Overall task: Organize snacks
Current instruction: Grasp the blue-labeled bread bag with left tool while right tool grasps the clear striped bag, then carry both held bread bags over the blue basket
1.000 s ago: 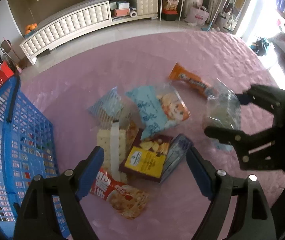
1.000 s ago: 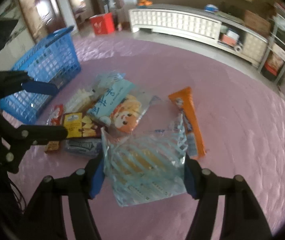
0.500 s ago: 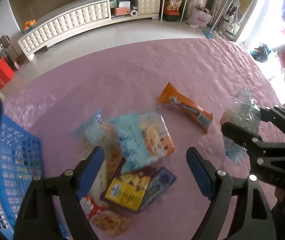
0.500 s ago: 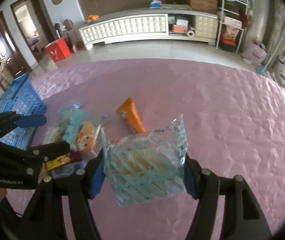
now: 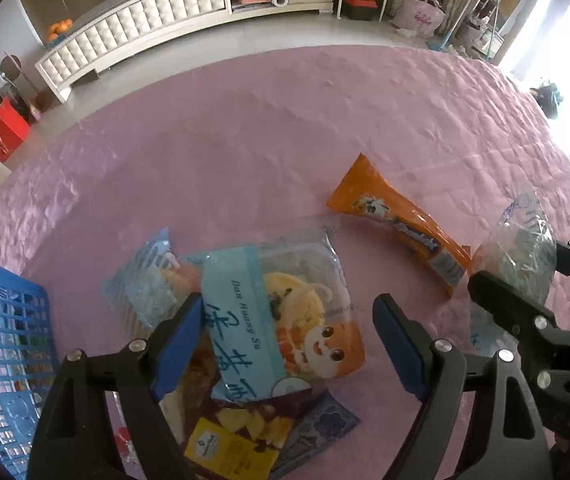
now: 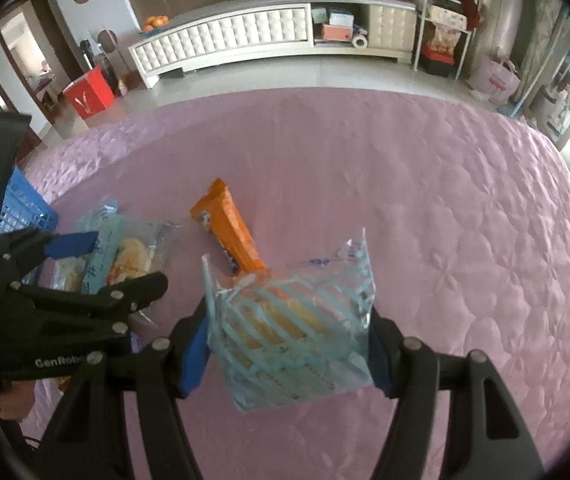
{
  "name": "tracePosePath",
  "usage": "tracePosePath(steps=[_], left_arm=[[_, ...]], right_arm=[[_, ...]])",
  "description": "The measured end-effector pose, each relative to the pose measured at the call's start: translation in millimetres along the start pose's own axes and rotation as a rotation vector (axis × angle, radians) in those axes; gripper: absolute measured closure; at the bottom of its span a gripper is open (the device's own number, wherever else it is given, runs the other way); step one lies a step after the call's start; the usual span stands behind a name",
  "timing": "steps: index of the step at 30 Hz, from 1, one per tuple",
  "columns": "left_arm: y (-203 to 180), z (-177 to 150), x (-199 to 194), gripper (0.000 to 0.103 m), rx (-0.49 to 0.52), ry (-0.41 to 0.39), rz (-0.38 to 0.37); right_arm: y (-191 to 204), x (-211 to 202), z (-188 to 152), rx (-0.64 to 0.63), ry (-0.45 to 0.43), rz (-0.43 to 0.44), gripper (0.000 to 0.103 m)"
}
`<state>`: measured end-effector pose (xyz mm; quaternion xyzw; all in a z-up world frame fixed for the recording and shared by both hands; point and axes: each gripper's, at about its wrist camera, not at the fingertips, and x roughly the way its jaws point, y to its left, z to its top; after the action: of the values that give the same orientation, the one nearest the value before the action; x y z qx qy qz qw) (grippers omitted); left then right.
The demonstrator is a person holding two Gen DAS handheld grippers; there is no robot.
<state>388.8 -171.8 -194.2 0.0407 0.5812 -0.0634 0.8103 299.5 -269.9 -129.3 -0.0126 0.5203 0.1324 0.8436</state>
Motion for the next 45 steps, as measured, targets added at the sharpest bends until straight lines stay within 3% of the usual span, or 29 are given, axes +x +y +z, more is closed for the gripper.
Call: tracePosePath(steps=[2, 5, 10, 14, 19, 31, 36, 45], left_arm=[[-3, -2, 2, 0.021, 0.02, -0.003, 0.008], [2, -8, 10, 0.033, 0.026, 0.03, 0.012], [6, -17, -3, 0.039, 0.009, -0.015, -0.017], [8, -30, -43, 0.039, 0.02, -0.09, -0.059], [14, -52, -105, 0.039, 0.064, -0.225, -0.037], [78, -103, -208, 0.039, 0.028, -0.364, -0.068], [124, -129, -235, 0.039, -0.019, -0.398, -0.04], [213, -178, -248, 0.039, -0.108, -0.393, 0.022]], right_arm=[[-1, 0, -1, 0.001, 0.002, -0.003, 0.033], [0, 2, -1, -0.003, 0.012, -0.002, 0.033], [8, -14, -3, -0.011, -0.027, 0.01, 0.033], [13, -33, -8, 0.002, -0.048, 0.023, 0.033], [30, -62, -11, 0.028, -0.061, 0.064, 0.033], [131, -142, -1, -0.123, -0.17, 0.013, 0.033], [178, -146, 2, -0.188, -0.187, 0.04, 0.033], [268, -118, -1, -0.298, -0.147, 0.124, 0.033]])
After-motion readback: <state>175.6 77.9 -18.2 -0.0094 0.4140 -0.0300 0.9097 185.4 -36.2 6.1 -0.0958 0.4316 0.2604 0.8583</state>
